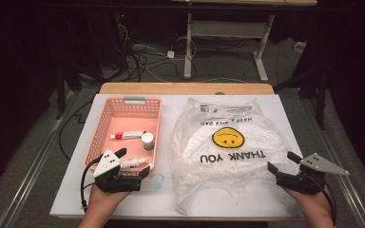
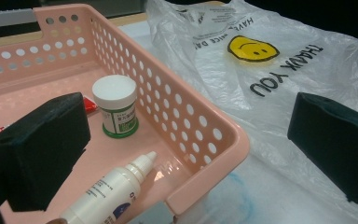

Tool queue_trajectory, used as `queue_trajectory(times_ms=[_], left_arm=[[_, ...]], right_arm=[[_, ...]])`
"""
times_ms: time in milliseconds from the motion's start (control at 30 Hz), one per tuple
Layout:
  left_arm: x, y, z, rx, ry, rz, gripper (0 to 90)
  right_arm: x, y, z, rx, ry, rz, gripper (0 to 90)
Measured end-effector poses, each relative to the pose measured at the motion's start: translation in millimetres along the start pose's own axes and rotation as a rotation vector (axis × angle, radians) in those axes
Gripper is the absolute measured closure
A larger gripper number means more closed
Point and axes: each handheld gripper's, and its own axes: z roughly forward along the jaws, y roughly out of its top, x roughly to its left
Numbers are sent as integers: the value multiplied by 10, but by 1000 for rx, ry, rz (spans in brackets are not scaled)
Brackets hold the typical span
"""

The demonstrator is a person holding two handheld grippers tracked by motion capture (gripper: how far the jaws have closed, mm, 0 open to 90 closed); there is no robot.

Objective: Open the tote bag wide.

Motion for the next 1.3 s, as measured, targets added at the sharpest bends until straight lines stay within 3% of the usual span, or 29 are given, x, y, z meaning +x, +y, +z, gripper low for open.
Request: queue_trajectory(times_ms=[167,367,467,633,667,833,933,1033,1267,1300], left_arm=[[2,4,-5,9,1,-18,0],[4,1,-2,5,-3,-14,0],[3,1,2,9,-2,-12,0],[-4,0,13,17,1,-9,0],[-5,1,12,17,0,-8,0],[-4,-2,11,12,-2,-4,0],[5,-7,10,13,-4,-8,0],[12,-6,0,10,-3,-8,0],[33,-3,-12,1,-9,-21,0],[41,-7,-2,18,-19,-17,0]], right_arm=[[-179,-79,-22,21,-41,37,208],[-399,-218,-10,99,-99,110,275],[-510,-306,32,158,-114,148,293],[-589,-391,82,205,-119,175,356],[-609,-416,100,222,-105,183,436],[-594,-422,109,241,-97,180,618],[-565,-429,91,240,-85,150,789],[-527,-443,50,234,-70,136,894],[-387,-510,-148,229,-43,88,900],[-347,-545,-225,227,-40,88,900]])
